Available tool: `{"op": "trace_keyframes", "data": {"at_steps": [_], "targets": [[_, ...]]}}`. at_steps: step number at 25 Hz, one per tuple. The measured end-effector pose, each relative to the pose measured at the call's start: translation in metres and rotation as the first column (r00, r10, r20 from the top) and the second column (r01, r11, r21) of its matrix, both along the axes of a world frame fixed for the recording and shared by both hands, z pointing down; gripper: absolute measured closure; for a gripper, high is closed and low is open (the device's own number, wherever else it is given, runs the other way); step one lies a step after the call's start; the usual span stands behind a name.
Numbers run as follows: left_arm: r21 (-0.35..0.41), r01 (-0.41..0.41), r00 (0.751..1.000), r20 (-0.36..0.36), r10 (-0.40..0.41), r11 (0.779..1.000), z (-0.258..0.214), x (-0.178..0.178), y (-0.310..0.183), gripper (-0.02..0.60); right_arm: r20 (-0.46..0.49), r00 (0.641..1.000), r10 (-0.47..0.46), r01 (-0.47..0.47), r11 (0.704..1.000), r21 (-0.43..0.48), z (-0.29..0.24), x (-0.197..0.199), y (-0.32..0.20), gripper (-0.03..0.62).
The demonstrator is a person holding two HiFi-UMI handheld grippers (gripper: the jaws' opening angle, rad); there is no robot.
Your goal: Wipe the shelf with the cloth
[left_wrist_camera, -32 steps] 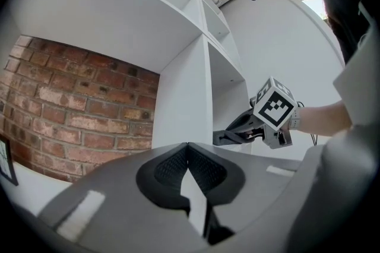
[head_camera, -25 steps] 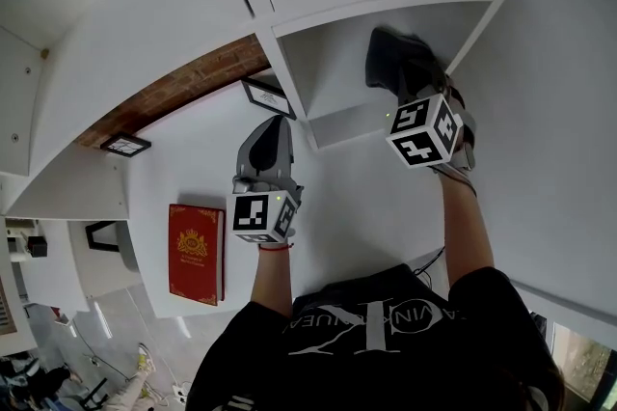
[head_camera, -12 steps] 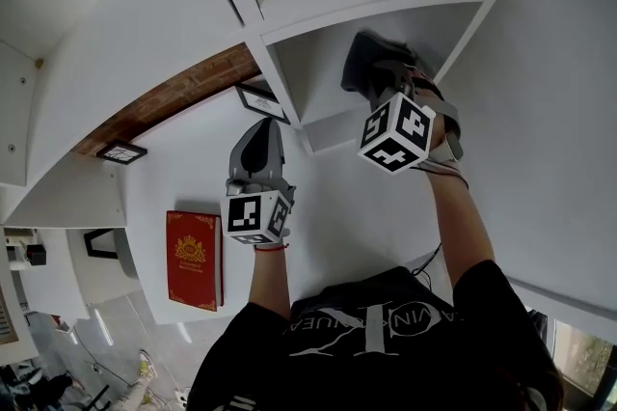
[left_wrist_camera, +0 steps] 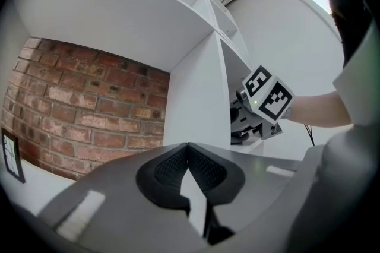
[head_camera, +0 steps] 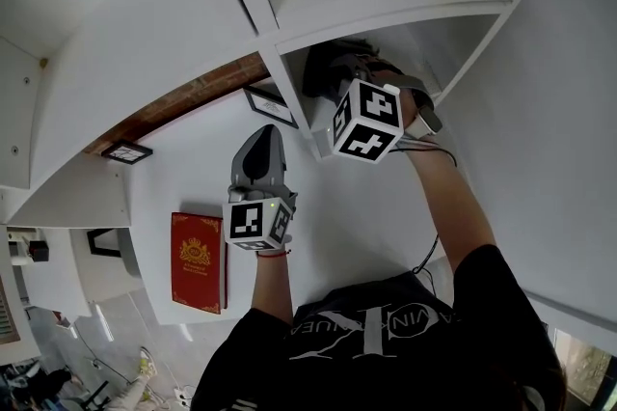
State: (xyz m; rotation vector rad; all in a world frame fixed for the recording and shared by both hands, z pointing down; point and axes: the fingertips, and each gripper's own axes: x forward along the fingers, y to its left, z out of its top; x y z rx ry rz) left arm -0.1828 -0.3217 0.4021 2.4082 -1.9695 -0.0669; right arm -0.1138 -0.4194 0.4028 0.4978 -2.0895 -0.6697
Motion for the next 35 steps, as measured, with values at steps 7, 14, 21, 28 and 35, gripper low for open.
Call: {"op": "trace_keyframes", "data": {"at_steps": [7, 14, 21, 28, 35], "targets": [[0.002, 0.027, 1.0, 0.012, -0.027, 1.0, -0.001, -0.014, 0.0, 0.571, -0.018, 0.999, -0.026, 0.027, 0.999, 0.037, 0.001, -0.028, -0.027, 0.585], [-0.002, 0.032, 0.999, 0.014, -0.032, 0.999, 0.0, -0.02, -0.001, 0.571, -0.022, 0.99, 0.136, -0.133, 0.987, 0.09, 0.0, -0.006, -0.064, 0.585], [-0.005, 0.013, 1.0, 0.012, -0.013, 1.0, 0.002, -0.015, -0.001, 0.571, -0.01, 0.933, 0.36, -0.357, 0.927, 0.113, -0.002, 0.05, -0.098, 0.585], [0.001, -0.013, 1.0, 0.004, 0.013, 1.0, -0.002, -0.007, 0.0, 0.571, 0.033, 0.844, 0.536, -0.537, 0.843, 0.032, -0.004, 0.094, -0.107, 0.585], [0.01, -0.017, 1.0, 0.0, 0.017, 1.0, -0.005, -0.005, 0.006, 0.57, 0.056, 0.826, 0.561, -0.56, 0.828, -0.025, -0.005, 0.107, -0.088, 0.585]]}}
